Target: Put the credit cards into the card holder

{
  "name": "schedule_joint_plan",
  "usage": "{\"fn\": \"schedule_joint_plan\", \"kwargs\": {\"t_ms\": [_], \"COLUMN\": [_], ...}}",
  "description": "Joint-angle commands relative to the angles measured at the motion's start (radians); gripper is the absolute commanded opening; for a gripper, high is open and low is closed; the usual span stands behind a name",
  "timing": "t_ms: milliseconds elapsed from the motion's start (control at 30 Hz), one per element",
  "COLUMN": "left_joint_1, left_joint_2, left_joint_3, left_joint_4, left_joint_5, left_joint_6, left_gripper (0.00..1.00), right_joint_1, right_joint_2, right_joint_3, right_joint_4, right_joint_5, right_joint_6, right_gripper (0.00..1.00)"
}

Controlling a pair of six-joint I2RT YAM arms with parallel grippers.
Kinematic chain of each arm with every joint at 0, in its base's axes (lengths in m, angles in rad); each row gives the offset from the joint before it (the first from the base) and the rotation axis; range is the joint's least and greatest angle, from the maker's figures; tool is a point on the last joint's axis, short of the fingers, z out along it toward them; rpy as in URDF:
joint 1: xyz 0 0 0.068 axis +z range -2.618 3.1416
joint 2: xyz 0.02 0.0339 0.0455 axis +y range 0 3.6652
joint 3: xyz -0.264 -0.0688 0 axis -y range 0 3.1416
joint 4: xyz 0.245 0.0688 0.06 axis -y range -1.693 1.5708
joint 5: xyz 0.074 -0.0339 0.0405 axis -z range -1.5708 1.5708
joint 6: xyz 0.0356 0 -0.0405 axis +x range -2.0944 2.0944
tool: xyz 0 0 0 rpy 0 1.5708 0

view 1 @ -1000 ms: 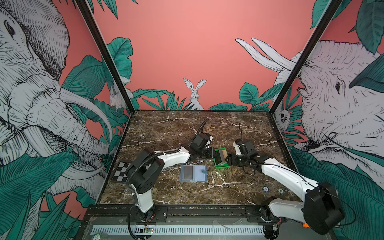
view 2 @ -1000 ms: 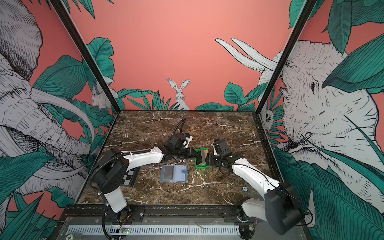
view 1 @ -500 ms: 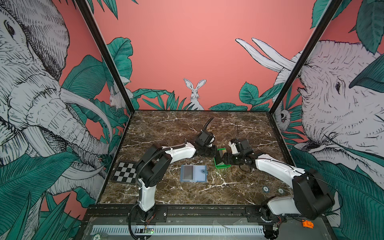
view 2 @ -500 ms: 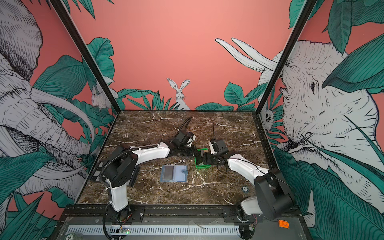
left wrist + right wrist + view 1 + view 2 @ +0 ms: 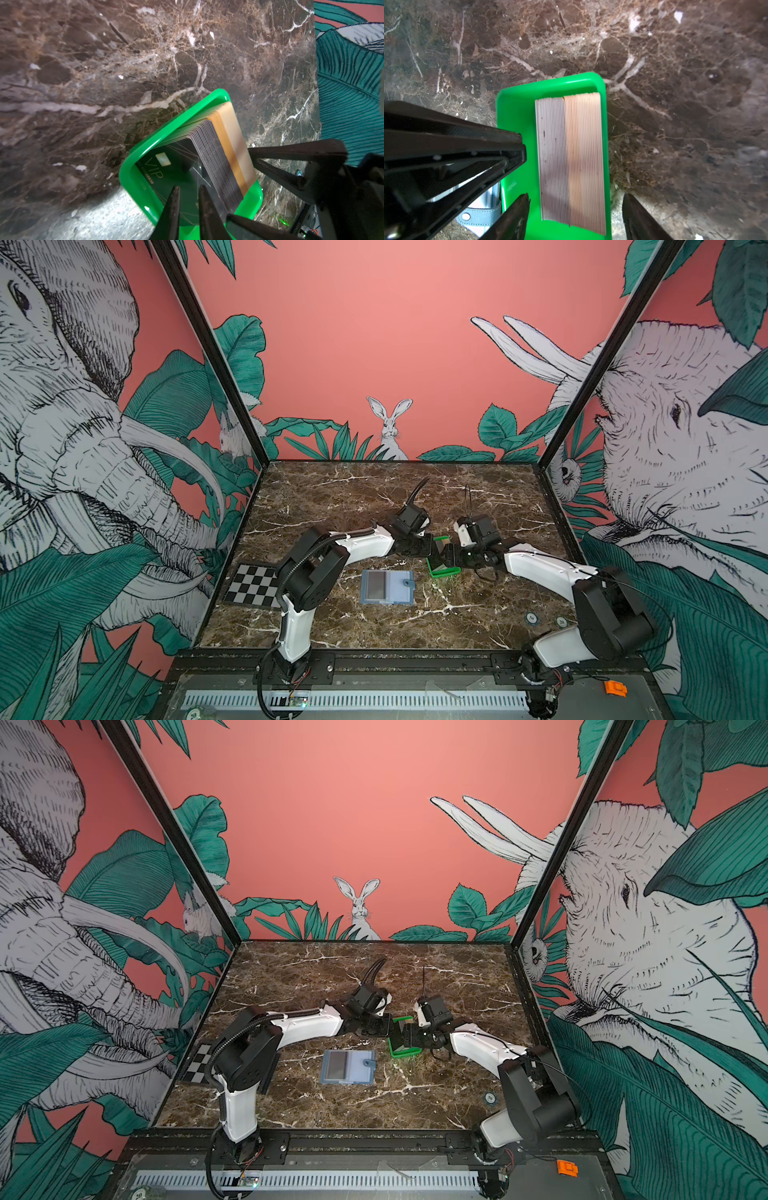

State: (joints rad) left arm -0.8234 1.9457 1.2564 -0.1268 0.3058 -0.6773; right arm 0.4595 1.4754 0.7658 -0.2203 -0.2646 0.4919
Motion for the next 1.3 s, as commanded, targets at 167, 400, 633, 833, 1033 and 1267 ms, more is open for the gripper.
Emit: {"fn": "schedule_joint_plan", "kwargs": {"t_ms": [167,400,633,833,1033,1267], "left_joint_1": [-0.004,-0.003,-0.003,-0.006,-0.006,-0.016], "left_joint_2": [-0.008,-0.013,-0.014,-0.011,-0.01,0.001], "left_joint_3": [-0.016,-0.02,-0.029,-0.031,-0.028,-0.016], "left_joint_4": [0.003,-0.003,-0.005,-0.002,-0.007,-0.011], "left_joint_5": [0.001,0.003,0.005,0.017,0.028,0.042], "left_joint_6": [-0.01,-0.006,-0.001,-0.001,0.005,0.013], "left_gripper": [0.19,0.17,0.17,0.15,0.14,0.14], "right_joint_1": [-0.003,-0.004,-0.004,-0.006,-0.013,-0.023], "right_joint_2": [0.035,0.02,-0.023,-0.056,-0.06,-0.042], "right_joint_3": [0.006,-0.011,-0.033,-0.04,-0.018,0.024], "right_joint_4": [0.03,0.004,-0.03,-0.052,-0.068,-0.085], "right_joint_5": [-0.013,0.023,0.057,0.1,0.108,0.11], "right_joint_6": [-0.013,-0.008,-0.016,-0.003,-0.001,-0.015], "right_gripper": [0.71,0.71,0.71,0.7,0.7,0.7]}}
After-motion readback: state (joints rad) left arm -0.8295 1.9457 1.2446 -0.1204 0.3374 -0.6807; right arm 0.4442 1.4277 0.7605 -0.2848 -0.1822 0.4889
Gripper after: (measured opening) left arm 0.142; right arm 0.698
